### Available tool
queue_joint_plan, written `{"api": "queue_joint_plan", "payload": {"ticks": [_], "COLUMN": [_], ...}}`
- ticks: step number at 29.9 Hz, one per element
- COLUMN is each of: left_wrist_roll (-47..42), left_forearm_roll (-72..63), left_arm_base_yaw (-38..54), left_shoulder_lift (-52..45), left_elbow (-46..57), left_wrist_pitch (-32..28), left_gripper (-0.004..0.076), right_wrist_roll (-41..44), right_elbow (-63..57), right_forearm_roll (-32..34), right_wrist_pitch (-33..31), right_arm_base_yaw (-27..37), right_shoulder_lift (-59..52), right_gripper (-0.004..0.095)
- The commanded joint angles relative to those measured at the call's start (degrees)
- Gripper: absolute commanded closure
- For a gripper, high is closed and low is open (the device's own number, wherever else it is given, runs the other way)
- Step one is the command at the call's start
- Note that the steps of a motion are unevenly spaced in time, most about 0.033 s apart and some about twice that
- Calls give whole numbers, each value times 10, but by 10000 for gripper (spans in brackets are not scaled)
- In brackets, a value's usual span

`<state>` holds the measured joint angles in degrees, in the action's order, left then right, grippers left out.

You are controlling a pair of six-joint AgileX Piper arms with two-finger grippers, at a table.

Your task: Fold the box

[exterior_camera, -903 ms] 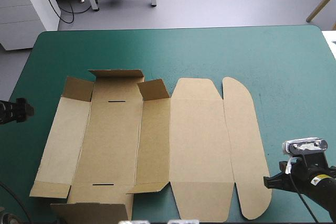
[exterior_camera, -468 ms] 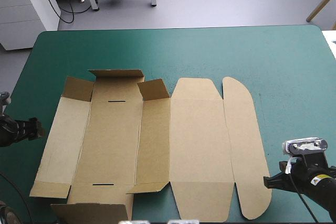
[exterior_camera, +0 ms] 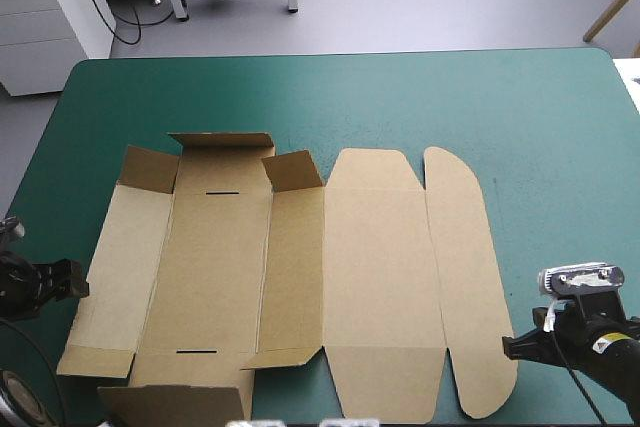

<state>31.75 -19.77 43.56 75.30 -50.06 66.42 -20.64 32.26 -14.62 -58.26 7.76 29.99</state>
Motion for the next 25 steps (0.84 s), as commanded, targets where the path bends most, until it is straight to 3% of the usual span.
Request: {"api": "queue_joint_plan", "payload": {"ticks": [1,12,25], "left_wrist_roll": [32,87,146], "left_forearm_roll": [-56,-76,-169], "left_arm_base_yaw": [14,14,13], "left_shoulder_lift": [-8,21,48], "left_elbow": [6,83,116], "left_wrist_pitch": [-8,-9,31], "left_gripper": [195,220,220], "right_wrist_roll": [-2,-2,-2], "right_elbow": [15,15,15], "right_forearm_roll": [-4,-4,-8], "right_wrist_pitch": [27,27,27], "right_arm_base_yaw": [-1,-1,-1], "right_shoulder_lift": [1,1,1], "right_gripper": [922,922,922]}}
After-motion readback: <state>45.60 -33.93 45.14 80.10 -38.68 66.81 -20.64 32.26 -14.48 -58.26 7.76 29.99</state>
